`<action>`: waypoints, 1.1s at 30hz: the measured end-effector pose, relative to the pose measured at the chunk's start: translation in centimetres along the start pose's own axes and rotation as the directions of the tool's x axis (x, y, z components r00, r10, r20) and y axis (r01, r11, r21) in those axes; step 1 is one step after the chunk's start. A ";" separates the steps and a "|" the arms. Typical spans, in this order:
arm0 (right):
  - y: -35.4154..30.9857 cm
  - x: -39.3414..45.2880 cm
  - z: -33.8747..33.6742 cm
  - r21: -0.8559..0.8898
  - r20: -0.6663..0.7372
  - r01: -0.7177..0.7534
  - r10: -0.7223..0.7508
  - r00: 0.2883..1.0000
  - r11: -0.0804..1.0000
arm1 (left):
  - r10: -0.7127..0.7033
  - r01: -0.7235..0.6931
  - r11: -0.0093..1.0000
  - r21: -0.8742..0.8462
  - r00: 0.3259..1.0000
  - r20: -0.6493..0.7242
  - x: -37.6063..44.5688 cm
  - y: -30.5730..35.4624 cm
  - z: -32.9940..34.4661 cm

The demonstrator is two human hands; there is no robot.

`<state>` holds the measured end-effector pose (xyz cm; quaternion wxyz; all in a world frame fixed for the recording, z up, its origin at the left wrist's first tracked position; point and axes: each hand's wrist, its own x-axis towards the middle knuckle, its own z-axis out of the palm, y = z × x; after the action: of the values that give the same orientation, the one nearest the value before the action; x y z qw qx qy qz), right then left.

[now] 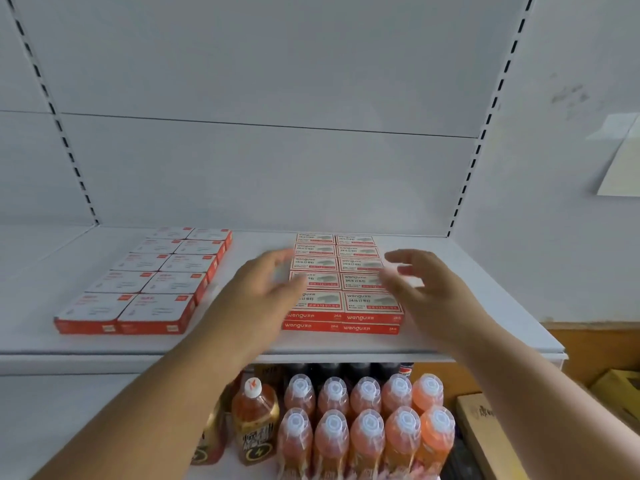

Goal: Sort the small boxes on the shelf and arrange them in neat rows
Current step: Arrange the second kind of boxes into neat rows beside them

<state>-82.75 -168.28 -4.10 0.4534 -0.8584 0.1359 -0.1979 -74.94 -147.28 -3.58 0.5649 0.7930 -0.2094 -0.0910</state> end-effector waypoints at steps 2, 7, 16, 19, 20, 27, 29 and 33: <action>0.4 -1.1 -0.9 -0.302 0.088 0.150 -0.129 0.988 0.941 | 0.140 -0.135 0.894 0.427 0.990 0.021 -1.1 -0.7 -0.6; 1.0 -1.3 -0.5 -0.344 0.127 0.280 -0.251 0.960 0.896 | 0.293 -0.242 0.771 0.589 0.956 0.008 -1.1 -1.8 -0.1; 2.0 -1.5 0.0 -0.503 0.110 0.423 -0.429 0.896 0.754 | 0.382 -0.289 0.683 0.671 0.924 0.008 -0.5 -2.1 0.6; 2.3 -1.5 0.3 -0.601 0.137 0.494 -0.528 0.838 0.628 | 0.415 -0.313 0.659 0.684 0.910 0.017 -0.5 -2.1 0.7; 2.4 -1.5 0.3 -0.617 0.137 0.500 -0.543 0.828 0.607 | 0.424 -0.320 0.652 0.688 0.906 0.020 -0.5 -2.2 0.7; 2.3 -1.8 0.5 -0.640 0.129 0.507 -0.569 0.812 0.577 | 0.426 -0.315 0.649 0.692 0.905 0.013 -1.0 -2.2 0.9; 2.2 -1.7 0.5 -0.643 0.146 0.512 -0.565 0.812 0.570 | 0.423 -0.304 0.649 0.698 0.906 0.002 -1.0 -2.0 1.1; 2.2 -1.6 0.0 -0.620 0.176 0.514 -0.532 0.828 0.593 | 0.381 -0.262 0.667 0.697 0.924 -0.018 -1.3 -1.7 1.3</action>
<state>-84.26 -168.83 -6.27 0.0504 -0.9586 -0.0562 -0.2747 -76.20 -147.36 -5.70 0.2554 0.8991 -0.3181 0.1585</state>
